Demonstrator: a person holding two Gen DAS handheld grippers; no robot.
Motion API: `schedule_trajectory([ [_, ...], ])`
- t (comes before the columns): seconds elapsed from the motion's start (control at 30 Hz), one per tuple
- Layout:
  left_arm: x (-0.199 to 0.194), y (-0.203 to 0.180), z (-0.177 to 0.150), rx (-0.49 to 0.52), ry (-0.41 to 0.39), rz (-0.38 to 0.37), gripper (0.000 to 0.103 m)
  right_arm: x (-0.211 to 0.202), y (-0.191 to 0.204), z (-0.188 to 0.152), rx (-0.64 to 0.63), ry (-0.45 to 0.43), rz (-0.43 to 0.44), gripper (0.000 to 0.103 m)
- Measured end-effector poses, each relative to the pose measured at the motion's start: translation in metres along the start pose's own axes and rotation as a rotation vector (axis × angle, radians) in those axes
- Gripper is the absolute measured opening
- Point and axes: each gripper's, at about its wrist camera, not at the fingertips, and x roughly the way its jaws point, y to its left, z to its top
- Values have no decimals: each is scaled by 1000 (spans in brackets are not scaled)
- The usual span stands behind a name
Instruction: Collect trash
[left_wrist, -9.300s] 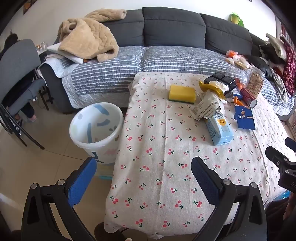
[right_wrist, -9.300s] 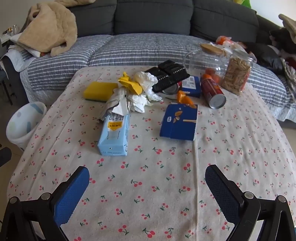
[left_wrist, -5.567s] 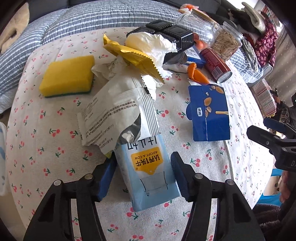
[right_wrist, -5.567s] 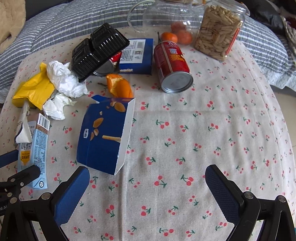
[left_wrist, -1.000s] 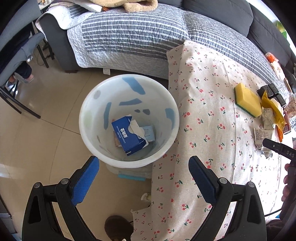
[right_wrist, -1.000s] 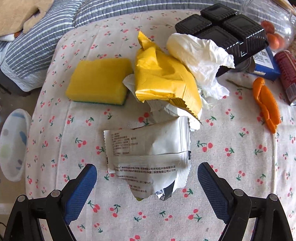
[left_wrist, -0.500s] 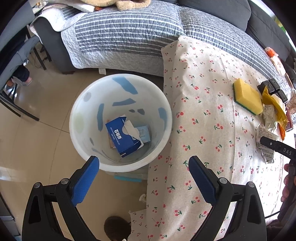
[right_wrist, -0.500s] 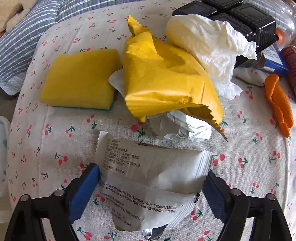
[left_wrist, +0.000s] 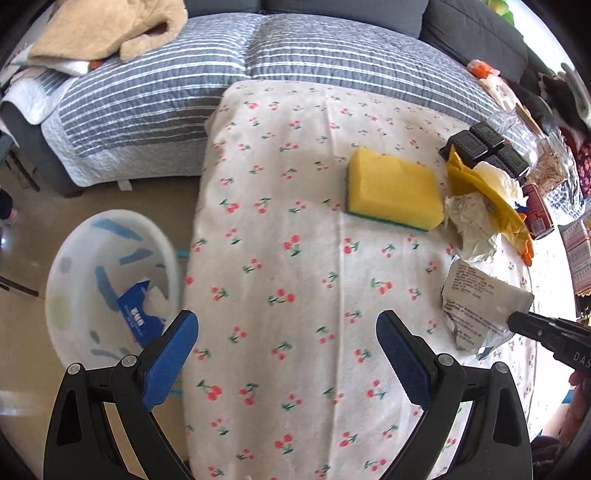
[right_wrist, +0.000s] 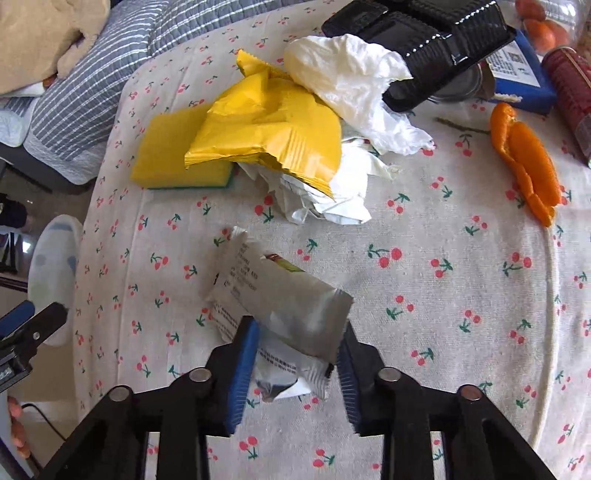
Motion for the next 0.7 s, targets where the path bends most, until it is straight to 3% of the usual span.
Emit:
schedule_trajectory([
  [0.1, 8, -20, 11, 12, -23, -40, 99, -12, -9, -4, -7, -14, 11, 12],
  [0.43, 29, -67, 42, 18, -124, -112, 98, -50, -54, -4, 39, -77, 54, 8],
  [0.6, 48, -77, 48, 37, -117, -71, 98, -74, -74, -4, 54, -126, 71, 6],
  [0.7, 55, -74, 50, 26, -126, -61, 90, -84, -87, -5, 70, -147, 64, 5],
])
